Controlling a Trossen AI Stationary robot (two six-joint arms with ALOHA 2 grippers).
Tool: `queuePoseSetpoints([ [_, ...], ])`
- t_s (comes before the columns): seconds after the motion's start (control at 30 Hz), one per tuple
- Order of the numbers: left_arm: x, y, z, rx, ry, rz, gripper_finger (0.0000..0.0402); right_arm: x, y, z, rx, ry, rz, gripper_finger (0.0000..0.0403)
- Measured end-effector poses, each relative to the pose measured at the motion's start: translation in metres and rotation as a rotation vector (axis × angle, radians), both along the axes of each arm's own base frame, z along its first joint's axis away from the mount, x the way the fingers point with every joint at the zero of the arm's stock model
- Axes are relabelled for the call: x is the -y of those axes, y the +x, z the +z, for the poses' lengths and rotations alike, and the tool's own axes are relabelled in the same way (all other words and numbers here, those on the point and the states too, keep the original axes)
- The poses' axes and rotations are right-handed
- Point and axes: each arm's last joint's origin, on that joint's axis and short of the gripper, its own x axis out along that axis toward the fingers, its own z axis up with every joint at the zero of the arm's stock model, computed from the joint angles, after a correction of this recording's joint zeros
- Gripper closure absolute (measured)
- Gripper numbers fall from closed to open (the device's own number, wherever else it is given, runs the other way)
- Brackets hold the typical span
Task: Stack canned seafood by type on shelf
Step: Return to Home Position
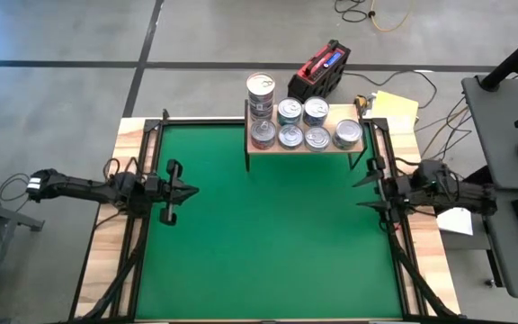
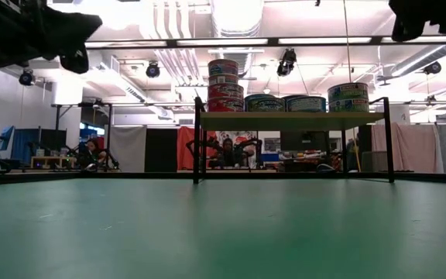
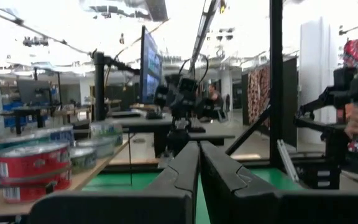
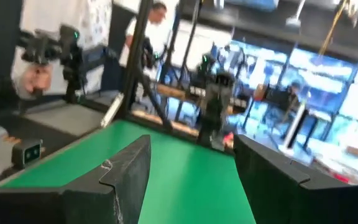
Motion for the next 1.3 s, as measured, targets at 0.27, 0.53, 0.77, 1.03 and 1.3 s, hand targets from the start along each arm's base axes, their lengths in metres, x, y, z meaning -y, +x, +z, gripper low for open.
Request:
queuePoseSetpoints([
  [0.27,-0.001,-0.011,0.009,0.102,0.0,-0.003,0.0402,0.001,-0.001,0.001,-0.015,0.005,-0.04,0.0184],
  [0.53,-0.002,-0.021,0.009,0.119,-0.012,-0.008,0.0402,0.001,-0.001,0.0,-0.018,-0.013,-0.042,0.0184],
  [0.77,-0.002,-0.024,0.006,0.097,-0.01,-0.011,0.0402,0.001,-0.001,0.0,-0.019,-0.025,-0.036,0.0184],
  [1.03,-0.002,-0.023,0.002,0.059,-0.009,-0.013,0.0402,-0.001,0.002,-0.003,0.019,-0.057,0.025,0.0184],
  [1.3,-0.002,-0.021,-0.003,-0.002,-0.004,-0.009,0.0402,0.001,0.012,-0.025,0.006,-0.042,-0.003,0.0184],
])
